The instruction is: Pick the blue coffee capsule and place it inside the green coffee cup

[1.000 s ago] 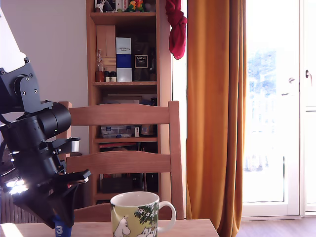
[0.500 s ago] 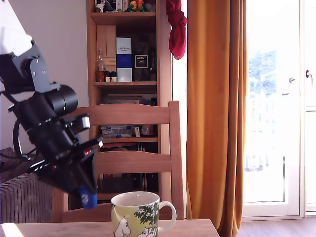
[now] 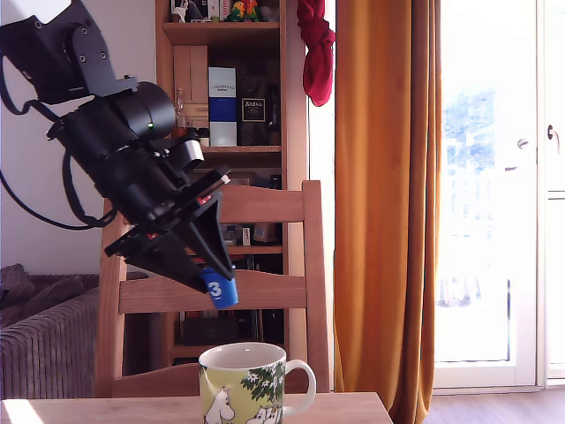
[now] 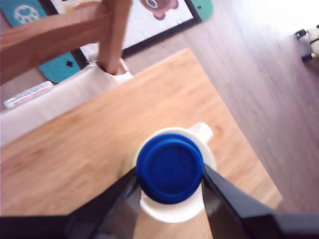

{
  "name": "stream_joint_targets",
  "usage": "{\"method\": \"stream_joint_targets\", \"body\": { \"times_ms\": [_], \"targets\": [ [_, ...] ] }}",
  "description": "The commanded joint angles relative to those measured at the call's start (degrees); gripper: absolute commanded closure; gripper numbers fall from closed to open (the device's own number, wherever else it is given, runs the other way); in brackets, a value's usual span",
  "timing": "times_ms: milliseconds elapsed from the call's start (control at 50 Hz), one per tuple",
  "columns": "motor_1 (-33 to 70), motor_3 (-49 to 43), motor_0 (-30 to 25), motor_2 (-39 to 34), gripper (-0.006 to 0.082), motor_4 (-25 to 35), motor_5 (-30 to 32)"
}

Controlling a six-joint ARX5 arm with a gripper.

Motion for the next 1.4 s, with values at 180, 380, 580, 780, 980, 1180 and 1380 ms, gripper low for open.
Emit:
{"method": "stream_joint_targets", "body": {
  "times_ms": [180, 380, 580, 780, 980, 1180, 1380],
  "targets": [
    [0.7, -2.7, -4.8, -0.2, 0.0533, -2.6, -0.3],
    [0.7, -5.0, -6.5, -0.2, 0.0533, -6.3, -0.3],
    [0.7, -7.4, -7.0, -0.3, 0.0533, -10.4, -0.3],
    [0.7, -8.7, -7.0, -0.3, 0.0492, -10.5, -0.6],
    [0.7, -7.5, -7.9, -0.3, 0.0201, -10.6, -0.9],
    [0.7, -7.3, -8.9, -0.2, 0.0212, -10.5, -0.9],
    [0.1, -8.0, -7.8, 0.2, 0.0683, -10.5, -0.9]
  ]
}}
